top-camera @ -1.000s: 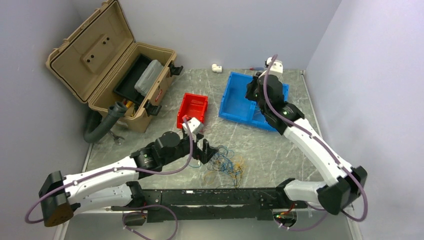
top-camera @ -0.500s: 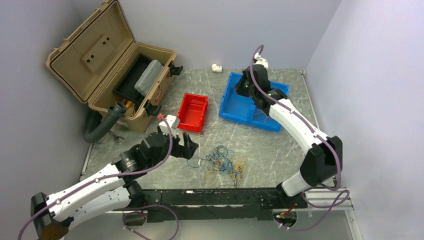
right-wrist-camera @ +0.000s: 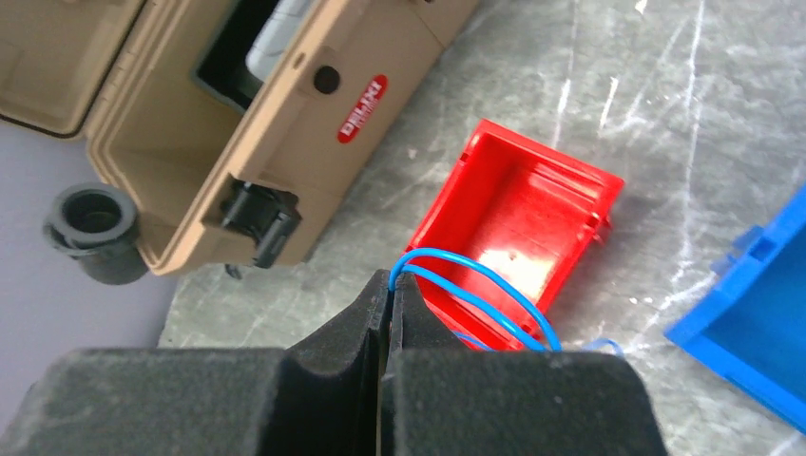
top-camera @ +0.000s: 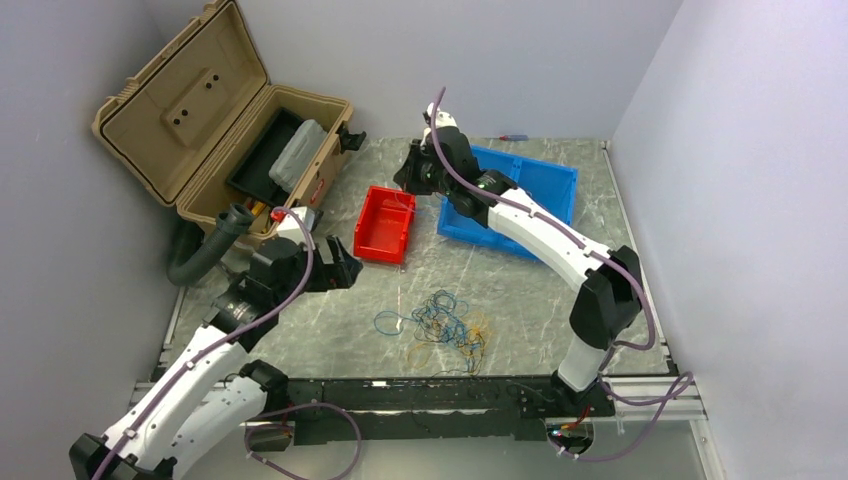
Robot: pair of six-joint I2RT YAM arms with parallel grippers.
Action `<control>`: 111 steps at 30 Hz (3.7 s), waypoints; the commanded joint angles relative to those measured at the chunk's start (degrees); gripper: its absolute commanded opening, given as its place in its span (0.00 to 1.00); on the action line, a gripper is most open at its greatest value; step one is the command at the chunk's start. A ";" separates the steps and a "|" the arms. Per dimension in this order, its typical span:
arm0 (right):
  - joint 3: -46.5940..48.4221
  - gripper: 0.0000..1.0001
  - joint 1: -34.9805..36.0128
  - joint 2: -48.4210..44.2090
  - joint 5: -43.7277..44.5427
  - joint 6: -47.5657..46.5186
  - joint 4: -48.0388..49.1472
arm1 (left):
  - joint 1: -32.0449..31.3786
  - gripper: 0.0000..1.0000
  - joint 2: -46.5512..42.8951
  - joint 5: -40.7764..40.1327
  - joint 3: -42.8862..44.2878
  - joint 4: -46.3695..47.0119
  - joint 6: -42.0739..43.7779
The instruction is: Untangle the cables
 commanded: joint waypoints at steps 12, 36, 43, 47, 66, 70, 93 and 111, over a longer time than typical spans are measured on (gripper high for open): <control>10.89 0.00 1.67 2.47 -3.91 -2.39 5.34 | 2.22 0.99 -5.54 3.78 0.30 0.37 2.30; 0.60 0.00 1.91 10.02 6.07 12.77 12.46 | 2.22 1.00 -9.53 2.03 -0.67 -3.51 4.06; 2.59 0.00 2.03 13.52 5.22 15.09 11.82 | 2.24 1.00 -10.32 1.94 -1.10 -3.92 4.31; 4.97 0.00 2.63 16.17 3.84 15.72 10.37 | 2.23 0.99 -10.61 2.14 -1.65 -3.75 4.28; 10.79 0.05 4.37 22.40 13.18 14.81 7.99 | 2.21 1.00 -12.03 1.94 -0.58 -5.87 5.12; 11.34 0.08 4.29 22.14 16.07 14.15 7.26 | 2.26 1.00 -11.97 1.94 -0.69 -5.80 5.20; -16.10 0.77 2.23 -9.98 11.07 2.57 3.27 | 2.27 0.99 -0.04 11.96 -1.02 1.20 4.14; -44.19 0.72 -1.65 -40.88 3.40 1.51 5.23 | 2.15 0.86 39.47 13.19 27.67 2.18 22.56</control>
